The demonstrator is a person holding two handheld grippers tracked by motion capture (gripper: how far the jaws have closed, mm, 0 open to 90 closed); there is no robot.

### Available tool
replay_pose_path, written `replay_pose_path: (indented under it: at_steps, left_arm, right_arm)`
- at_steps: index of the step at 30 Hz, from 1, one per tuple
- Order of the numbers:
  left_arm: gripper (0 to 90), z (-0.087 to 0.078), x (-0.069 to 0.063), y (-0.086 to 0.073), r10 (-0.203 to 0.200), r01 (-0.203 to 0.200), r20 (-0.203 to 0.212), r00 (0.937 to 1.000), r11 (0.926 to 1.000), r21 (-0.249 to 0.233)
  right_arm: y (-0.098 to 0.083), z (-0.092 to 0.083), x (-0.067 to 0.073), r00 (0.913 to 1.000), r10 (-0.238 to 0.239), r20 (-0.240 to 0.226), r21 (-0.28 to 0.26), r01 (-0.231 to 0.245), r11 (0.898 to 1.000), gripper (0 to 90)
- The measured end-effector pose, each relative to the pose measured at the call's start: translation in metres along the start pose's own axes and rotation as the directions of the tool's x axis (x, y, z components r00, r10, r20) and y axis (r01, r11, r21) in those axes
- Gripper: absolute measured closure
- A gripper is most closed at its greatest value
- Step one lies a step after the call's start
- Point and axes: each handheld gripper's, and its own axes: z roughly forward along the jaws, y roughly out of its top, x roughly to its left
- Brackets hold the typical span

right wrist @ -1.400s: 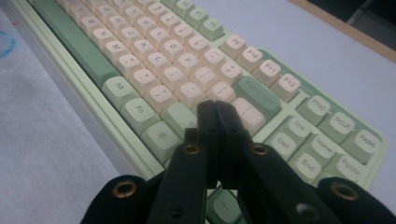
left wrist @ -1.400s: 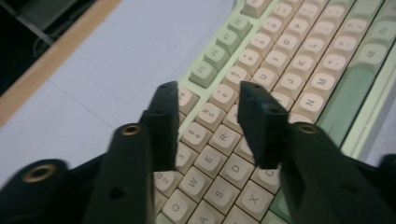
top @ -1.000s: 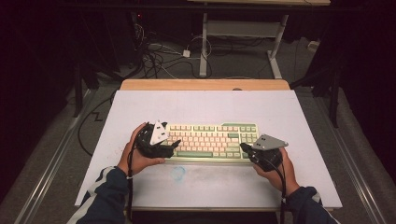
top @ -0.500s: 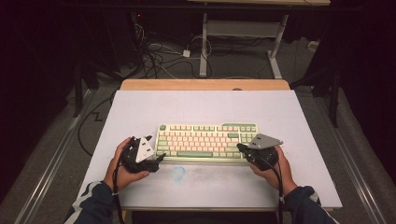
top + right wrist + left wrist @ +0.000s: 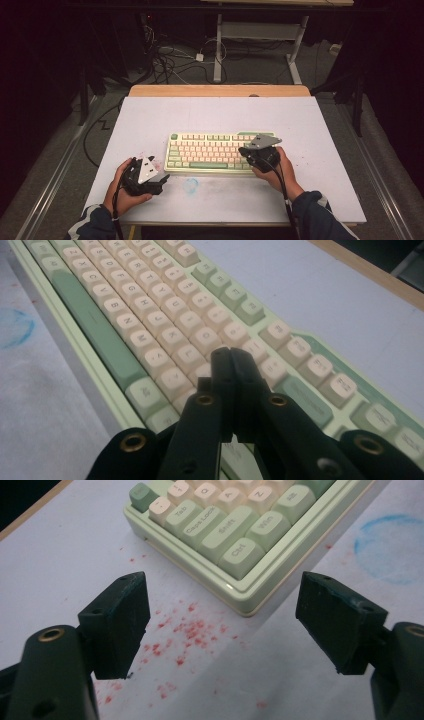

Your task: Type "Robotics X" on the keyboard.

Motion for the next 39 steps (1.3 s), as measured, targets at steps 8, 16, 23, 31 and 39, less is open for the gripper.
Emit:
replay_pose_path:
  at_steps: [8, 16, 23, 31, 39]
  left_arm:
    - [20.2, 0.002, 0.0, -0.002, 0.01, -0.01, 0.001, 0.9999, 0.9998, 0.017]
    - [20.3, 0.002, 0.0, -0.003, 0.017, -0.018, 0.006, 0.9998, 0.9996, 0.022]
    - [20.2, 0.003, -0.001, -0.004, 0.027, -0.028, 0.008, 0.9996, 0.9991, 0.034]
    - [20.2, 0.004, -0.001, -0.005, 0.025, -0.025, 0.011, 0.9996, 0.9988, 0.043]
    - [20.3, 0.004, -0.002, -0.006, 0.036, -0.037, 0.01, 0.9993, 0.9977, 0.057]
  right_arm:
    - [0.02, 0.025, 0.003, 0.9998, -0.002, -0.02, 0.021, 0.002, 1.0, 90.0]
    - [0.028, 0.044, 0.008, 0.9992, -0.037, -0.013, 0.078, 0.038, 0.996, 90.0]
    - [0.027, 0.052, 0.008, 0.9984, -0.055, -0.012, 0.123, 0.056, 0.991, 90.0]
    - [0.027, 0.036, 0.004, 0.9998, 0.004, -0.021, 0.048, -0.003, 0.999, 90.0]
    - [0.023, 0.012, 0.002, 0.9998, 0.017, -0.007, -0.048, -0.018, 0.999, 86.5]
